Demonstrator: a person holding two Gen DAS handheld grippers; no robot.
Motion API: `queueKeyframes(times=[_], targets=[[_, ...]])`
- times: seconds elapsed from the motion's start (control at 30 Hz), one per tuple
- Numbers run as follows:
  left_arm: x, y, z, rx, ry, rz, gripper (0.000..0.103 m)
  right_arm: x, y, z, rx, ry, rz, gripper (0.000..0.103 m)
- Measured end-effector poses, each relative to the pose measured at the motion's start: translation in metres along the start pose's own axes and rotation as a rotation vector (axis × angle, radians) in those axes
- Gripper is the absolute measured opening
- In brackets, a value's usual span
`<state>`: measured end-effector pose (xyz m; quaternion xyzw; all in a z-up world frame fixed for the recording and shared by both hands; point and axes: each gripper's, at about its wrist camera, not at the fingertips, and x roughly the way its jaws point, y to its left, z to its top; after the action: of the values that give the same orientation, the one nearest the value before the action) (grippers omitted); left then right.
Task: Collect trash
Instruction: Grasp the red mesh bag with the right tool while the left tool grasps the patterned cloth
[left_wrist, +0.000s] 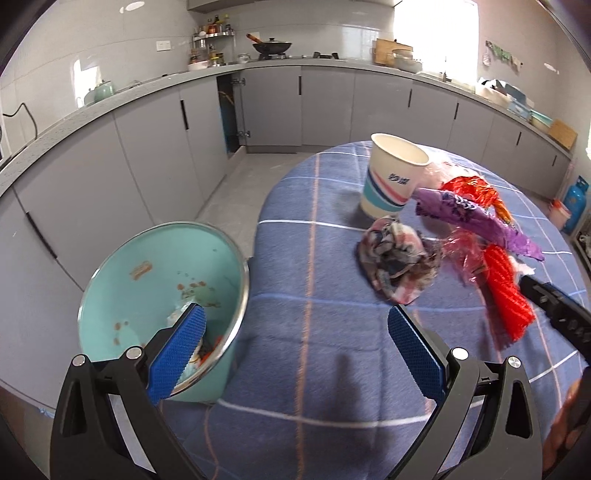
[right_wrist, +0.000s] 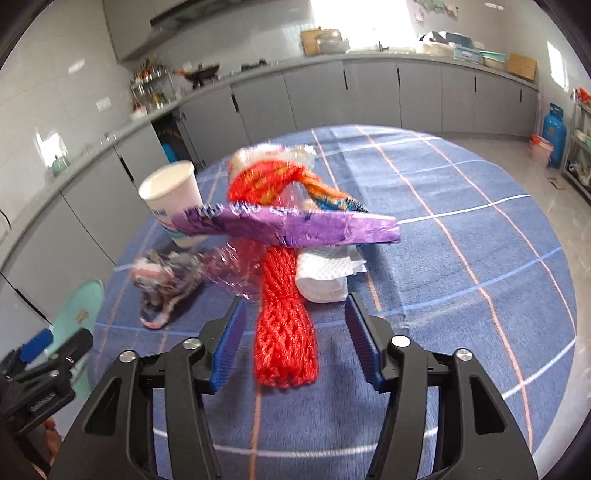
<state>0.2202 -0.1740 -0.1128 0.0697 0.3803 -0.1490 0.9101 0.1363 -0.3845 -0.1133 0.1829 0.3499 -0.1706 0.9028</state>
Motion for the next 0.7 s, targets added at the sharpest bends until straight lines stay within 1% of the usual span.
queueKeyframes(times=[0.07,0.13,0.2,0.3,0.37,0.43,0.57,0.63,0.7], targets=[[0.002,-0.005,0.004,0.012,0.000,-0.006,0.097,0.010,0.001,-0.001,0.006,0.034,0.019,0.042],[0.004,-0.010,0.007,0.026,-0.006,-0.012,0.097,0.017,0.003,-0.002,0.001,0.056,0.012,0.038],[0.006,-0.015,0.010,0.037,-0.012,-0.020,0.097,0.023,0.003,-0.005,0.007,0.077,0.026,0.036],[0.010,-0.022,0.017,0.050,-0.024,-0.039,0.097,0.024,0.001,-0.006,0.004,0.086,0.040,0.029],[0.015,-0.026,0.022,0.045,-0.022,-0.065,0.097,0.021,0.000,-0.006,-0.002,0.085,0.064,0.023],[0.020,-0.029,0.028,0.034,-0.018,-0.082,0.097,0.015,-0.001,-0.006,-0.002,0.078,0.091,0.020],[0.029,-0.041,0.038,0.055,-0.042,-0.071,0.096,-0.007,0.000,-0.006,-0.003,0.038,0.148,0.019],[0.033,-0.048,0.042,0.060,-0.050,-0.074,0.094,-0.018,0.000,-0.007,-0.012,0.012,0.150,0.019],[0.041,-0.055,0.046,0.072,-0.048,-0.071,0.090,-0.027,-0.003,-0.008,0.008,0.002,0.167,0.019]])
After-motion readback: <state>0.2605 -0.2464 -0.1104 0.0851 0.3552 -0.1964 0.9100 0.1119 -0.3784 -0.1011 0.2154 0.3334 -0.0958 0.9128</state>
